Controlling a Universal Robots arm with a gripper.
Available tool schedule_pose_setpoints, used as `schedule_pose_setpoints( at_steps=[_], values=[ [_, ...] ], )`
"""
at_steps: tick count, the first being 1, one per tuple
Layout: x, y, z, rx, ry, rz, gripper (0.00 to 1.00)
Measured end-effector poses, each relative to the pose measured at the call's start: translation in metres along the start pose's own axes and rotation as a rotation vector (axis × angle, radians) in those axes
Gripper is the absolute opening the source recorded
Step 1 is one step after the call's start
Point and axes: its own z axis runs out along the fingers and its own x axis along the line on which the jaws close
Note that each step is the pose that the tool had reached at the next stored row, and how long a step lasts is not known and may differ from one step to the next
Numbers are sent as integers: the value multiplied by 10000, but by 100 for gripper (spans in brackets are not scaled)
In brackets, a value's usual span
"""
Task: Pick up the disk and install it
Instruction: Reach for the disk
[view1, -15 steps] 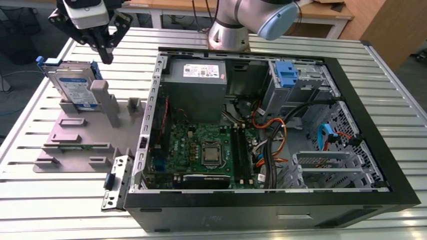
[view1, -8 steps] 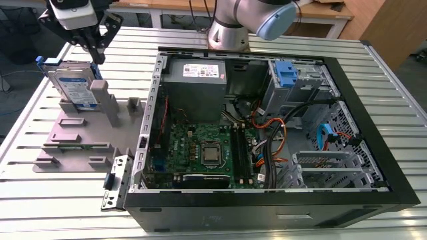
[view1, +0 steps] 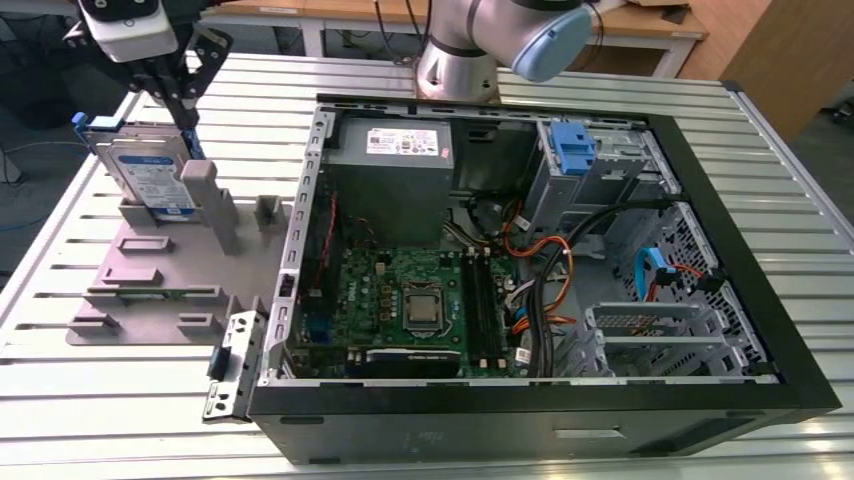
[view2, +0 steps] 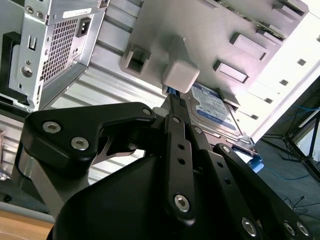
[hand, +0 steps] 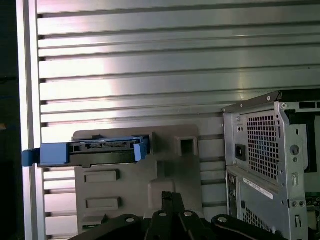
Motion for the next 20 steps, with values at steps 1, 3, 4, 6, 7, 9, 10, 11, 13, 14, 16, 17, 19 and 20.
schedule_pose_setpoints(
  at_steps=[1,3,4,6,7,9,10,11,13,14,16,17,19,20],
  values=[
    [14,0,3,0,-1,0,11],
    [41,4,7,2,0,0,11],
    [54,6,9,3,0,0,11],
    [81,12,15,4,0,1,11],
    [93,14,17,5,0,1,11],
    [109,14,20,4,-1,0,11],
    [113,14,20,4,-1,0,11],
    [113,14,20,4,0,-1,11],
    [114,14,20,4,0,0,11],
    [115,14,20,4,0,1,11],
    [116,14,20,4,0,0,11],
    [116,14,20,4,0,0,11],
    [116,14,20,4,0,1,11],
    [116,14,21,9,5,1,11]
  ],
)
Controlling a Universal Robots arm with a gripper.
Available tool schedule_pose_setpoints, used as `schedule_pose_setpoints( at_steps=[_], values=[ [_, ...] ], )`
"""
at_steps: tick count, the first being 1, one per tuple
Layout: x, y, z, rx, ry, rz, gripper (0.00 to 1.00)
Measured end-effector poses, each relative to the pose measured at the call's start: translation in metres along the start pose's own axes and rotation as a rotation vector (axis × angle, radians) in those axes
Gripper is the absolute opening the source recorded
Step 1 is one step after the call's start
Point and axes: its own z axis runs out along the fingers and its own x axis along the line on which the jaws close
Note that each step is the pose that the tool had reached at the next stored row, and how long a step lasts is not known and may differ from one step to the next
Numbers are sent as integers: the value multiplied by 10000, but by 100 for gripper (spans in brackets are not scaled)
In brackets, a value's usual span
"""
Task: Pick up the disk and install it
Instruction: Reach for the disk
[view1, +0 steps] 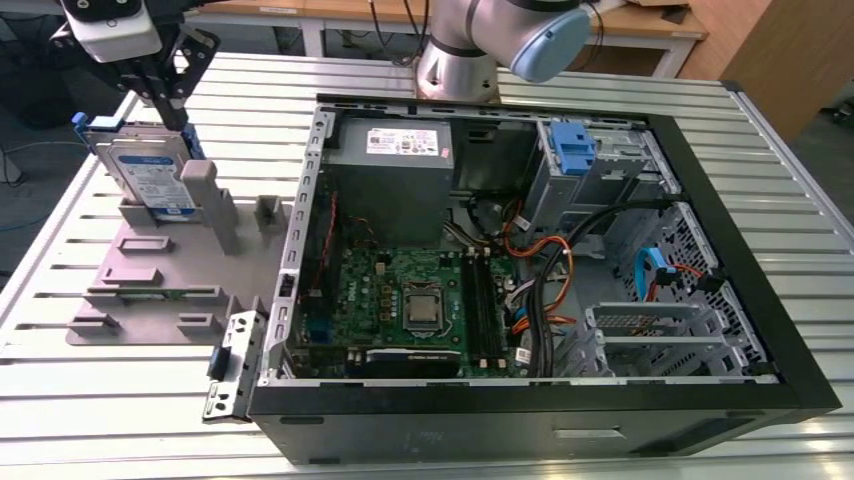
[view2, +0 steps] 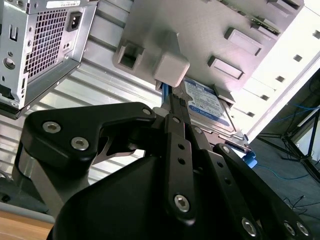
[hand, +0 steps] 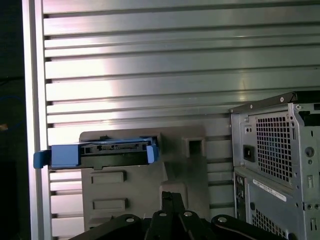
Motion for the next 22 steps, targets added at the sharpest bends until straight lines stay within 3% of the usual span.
schedule_pose_setpoints(
  at_steps=[2,5,9,10,14,16,22],
  values=[
    [0,-1,6,23,27,1,11],
    [1,0,20,72,118,5,11],
    [0,1,24,160,117,4,11],
    [1,7,29,217,113,4,11],
    [10,58,50,570,88,1,11],
    [17,87,59,669,80,0,11],
    [18,92,59,694,79,0,11]
  ],
)
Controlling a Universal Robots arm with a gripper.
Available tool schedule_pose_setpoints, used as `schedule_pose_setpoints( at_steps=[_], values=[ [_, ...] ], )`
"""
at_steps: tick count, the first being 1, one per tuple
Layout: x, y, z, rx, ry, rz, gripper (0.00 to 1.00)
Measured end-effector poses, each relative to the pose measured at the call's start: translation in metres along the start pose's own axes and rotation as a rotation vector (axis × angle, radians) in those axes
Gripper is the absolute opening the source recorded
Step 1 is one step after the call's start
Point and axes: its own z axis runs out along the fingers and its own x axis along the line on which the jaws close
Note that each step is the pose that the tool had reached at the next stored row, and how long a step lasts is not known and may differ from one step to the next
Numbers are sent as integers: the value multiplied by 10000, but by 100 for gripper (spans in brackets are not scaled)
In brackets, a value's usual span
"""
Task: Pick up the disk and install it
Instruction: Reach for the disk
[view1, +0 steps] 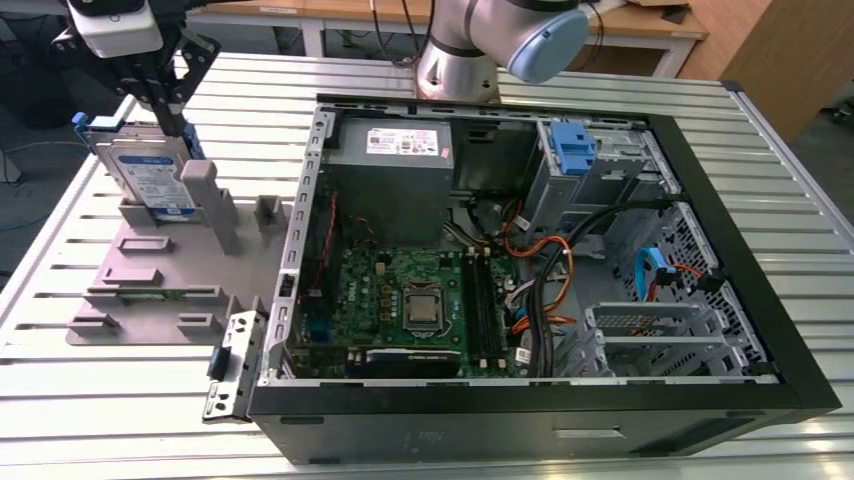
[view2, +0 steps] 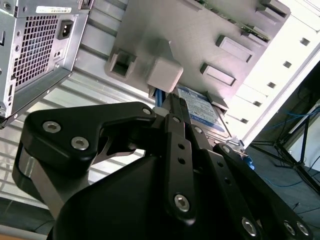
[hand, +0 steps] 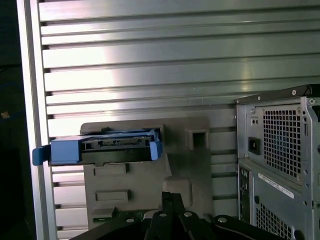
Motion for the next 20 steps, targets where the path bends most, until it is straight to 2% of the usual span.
schedule_pose_setpoints(
  at_steps=[3,7,14,17,20],
  values=[
    [1,5,0,0,-1,-9,11],
    [9,49,-1,1,-1,-26,11],
    [13,53,-1,-16,1,-26,11],
    [36,51,1,-54,2,-42,11],
    [69,60,6,-57,1,-56,11]
  ],
)
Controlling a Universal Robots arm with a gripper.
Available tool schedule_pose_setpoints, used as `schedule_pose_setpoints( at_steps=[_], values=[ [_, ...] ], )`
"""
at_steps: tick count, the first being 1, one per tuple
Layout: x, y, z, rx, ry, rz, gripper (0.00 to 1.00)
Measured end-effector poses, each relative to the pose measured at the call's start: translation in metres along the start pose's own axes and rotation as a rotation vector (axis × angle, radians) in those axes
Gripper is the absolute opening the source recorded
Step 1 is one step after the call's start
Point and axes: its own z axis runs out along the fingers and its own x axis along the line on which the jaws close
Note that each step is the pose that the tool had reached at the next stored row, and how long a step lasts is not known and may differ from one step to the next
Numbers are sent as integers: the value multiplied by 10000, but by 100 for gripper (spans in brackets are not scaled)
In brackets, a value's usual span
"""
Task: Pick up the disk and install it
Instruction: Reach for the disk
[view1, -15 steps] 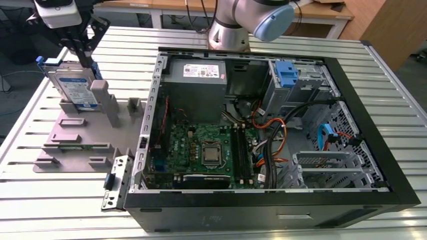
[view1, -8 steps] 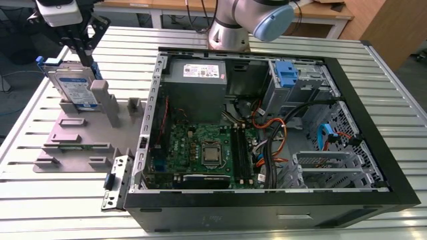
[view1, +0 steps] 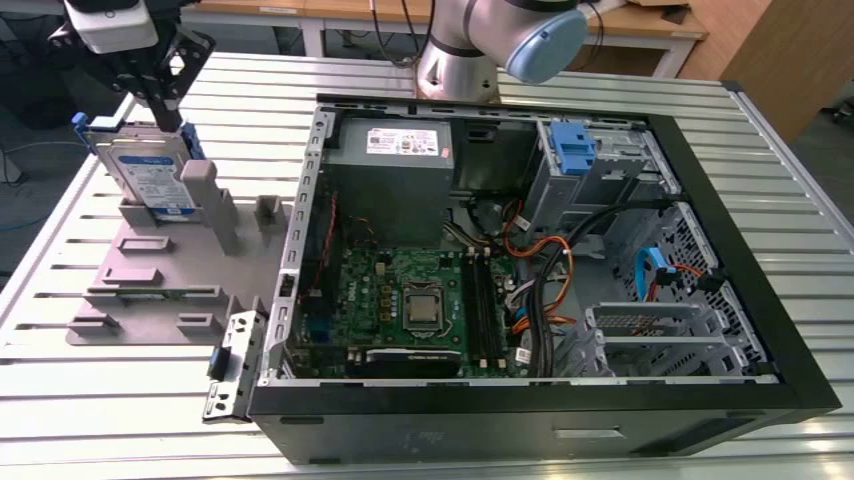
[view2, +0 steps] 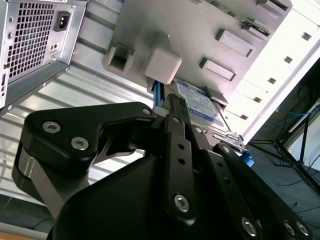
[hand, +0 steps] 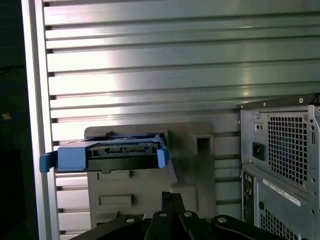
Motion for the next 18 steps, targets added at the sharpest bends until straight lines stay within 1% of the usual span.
schedule_pose_setpoints(
  at_steps=[6,11,15,18],
  values=[
    [69,88,9,1,2,-10,11],
    [131,143,23,1,2,-20,11],
    [200,157,34,0,1,-39,11],
    [253,154,39,-25,3,-76,11]
  ],
)
